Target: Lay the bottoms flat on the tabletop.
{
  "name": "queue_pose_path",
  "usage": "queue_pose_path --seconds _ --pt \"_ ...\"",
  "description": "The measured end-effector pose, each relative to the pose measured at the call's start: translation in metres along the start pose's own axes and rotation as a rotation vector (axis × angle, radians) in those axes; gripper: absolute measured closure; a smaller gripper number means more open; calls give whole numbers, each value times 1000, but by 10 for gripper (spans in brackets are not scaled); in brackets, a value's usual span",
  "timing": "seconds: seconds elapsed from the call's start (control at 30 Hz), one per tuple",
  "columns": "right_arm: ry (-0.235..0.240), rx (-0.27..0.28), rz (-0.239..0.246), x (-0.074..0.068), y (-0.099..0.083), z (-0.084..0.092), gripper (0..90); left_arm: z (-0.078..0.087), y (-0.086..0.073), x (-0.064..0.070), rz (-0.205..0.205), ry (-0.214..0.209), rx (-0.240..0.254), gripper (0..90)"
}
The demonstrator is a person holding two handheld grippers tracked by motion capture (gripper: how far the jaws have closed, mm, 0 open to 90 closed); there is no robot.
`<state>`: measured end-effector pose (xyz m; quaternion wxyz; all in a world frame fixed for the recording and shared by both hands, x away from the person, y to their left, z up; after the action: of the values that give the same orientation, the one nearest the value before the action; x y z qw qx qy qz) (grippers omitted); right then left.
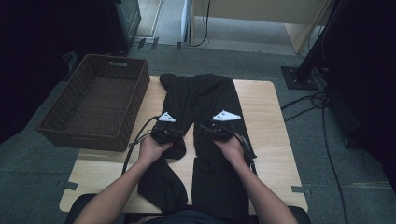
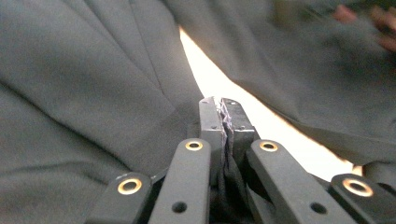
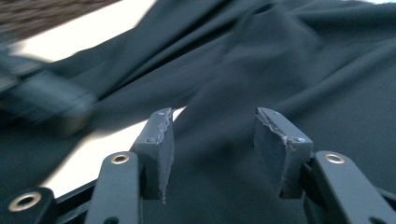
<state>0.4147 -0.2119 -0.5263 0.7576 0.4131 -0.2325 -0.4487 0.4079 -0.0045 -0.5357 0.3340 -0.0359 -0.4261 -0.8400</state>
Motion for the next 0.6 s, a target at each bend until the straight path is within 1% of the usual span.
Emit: queue_pose_path --seconds 0.03,0.07,0.13,0.17,0.2,0.23,0.27,0.3,0.33,0.37,0.4,0.43,0.47,0.5,0.53,0.57,0.6 --pt "-26 -1 5 8 5 -12 458 0 -1 0 9 -1 2 882" --pt "-46 -8 -2 14 9 -22 448 0 -1 0 10 -2 6 882" --pt "-63 -12 -46 25 14 -35 417 1 -1 2 15 -9 17 882" --pt "-81 -11 -76 33 17 -43 414 2 -2 3 14 -12 24 882" --pt "-94 -15 -94 39 18 -47 414 2 -2 4 13 -13 25 881" --pt "-106 -14 -101 44 18 -50 415 2 -5 5 11 -14 19 881" --pt "-118 -38 -129 49 17 -54 417 1 -7 6 12 -16 13 882" --pt "-109 -59 -142 52 18 -56 413 0 -8 7 14 -18 13 882" --pt "-102 -60 -146 53 19 -58 405 0 -9 8 14 -26 4 882" --pt "-113 -57 -121 53 21 -60 404 0 -10 9 13 -35 5 882" --pt "-123 -59 -99 51 22 -62 405 0 -10 11 22 -62 0 881" --pt "-143 -82 -48 48 22 -65 405 0 -11 13 19 -70 -11 881" --pt "-168 -116 -1 46 22 -68 399 1 -12 14 3 -65 -18 881" --pt "-182 -111 38 44 22 -69 403 1 -13 15 -3 -58 -15 880" --pt "-183 -105 62 44 22 -68 465 3 -13 15 -7 -50 -15 879" --pt "-155 -105 54 43 22 -68 563 4 -13 15 3 -46 -1 877" --pt "-119 -114 5 42 21 -66 664 4 -13 13 7 -44 -2 876"
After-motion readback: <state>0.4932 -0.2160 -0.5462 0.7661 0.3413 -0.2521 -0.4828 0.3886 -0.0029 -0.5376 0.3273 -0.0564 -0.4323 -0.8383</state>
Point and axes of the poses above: each handheld gripper's, and its own axes: z roughly backward along the jaws, y roughly out of its top, x roughly to its right, the point moved 4 cm from there along -z, roughly forward along the jaws, and after that the axes turned 8 degrees about -y, right-handed, at the moved point
